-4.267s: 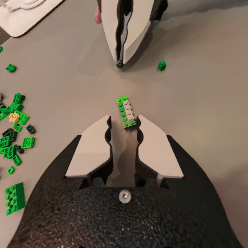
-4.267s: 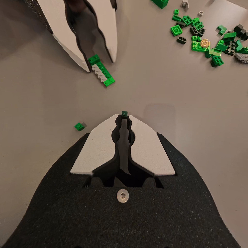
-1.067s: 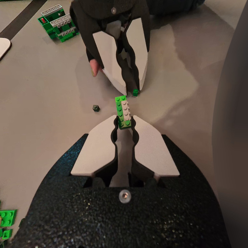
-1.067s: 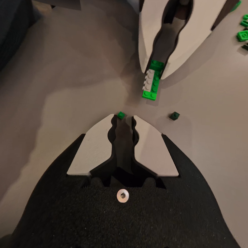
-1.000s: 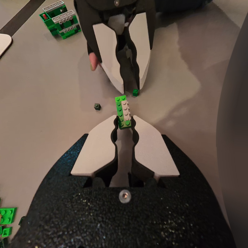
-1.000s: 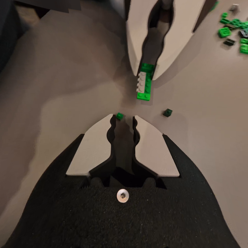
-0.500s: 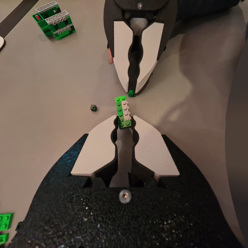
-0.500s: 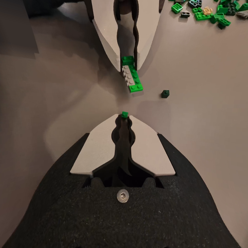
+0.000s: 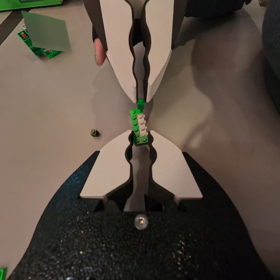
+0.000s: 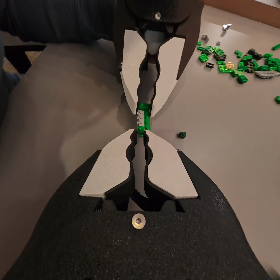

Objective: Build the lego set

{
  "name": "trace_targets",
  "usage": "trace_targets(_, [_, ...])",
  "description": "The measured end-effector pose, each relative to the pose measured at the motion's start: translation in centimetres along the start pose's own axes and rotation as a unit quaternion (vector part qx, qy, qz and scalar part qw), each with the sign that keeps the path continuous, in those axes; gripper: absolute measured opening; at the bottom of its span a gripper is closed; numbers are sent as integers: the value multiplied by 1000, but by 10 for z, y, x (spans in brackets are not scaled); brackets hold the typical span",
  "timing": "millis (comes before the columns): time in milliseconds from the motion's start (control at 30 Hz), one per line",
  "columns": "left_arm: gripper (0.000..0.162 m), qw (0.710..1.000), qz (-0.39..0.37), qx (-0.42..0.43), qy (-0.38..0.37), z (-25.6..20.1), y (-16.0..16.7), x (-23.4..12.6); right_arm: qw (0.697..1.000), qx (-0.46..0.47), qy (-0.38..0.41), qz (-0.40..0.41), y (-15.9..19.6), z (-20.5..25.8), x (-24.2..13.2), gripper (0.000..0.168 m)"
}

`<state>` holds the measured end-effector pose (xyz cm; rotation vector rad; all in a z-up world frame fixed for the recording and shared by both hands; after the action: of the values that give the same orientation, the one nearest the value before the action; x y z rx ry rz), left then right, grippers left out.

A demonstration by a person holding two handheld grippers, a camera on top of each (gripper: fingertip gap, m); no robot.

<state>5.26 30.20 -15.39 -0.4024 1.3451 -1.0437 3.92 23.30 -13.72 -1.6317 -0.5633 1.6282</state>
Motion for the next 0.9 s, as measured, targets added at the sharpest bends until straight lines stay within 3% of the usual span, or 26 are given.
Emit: trace_targets(900, [17, 999, -1, 26, 24, -9, -5, 6, 998, 12, -38, 45, 9, 7, 3, 7])
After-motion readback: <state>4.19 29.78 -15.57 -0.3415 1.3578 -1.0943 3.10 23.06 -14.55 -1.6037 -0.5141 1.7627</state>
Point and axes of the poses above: each gripper's, where its closed fingertips meet, x out along the fingers, y out of its underside, z = x × y across the jaws, the point moved 3 cm from there along -x, back along the fingers, and after that the axes turned 14 degrees about x, right-handed, at the moved point
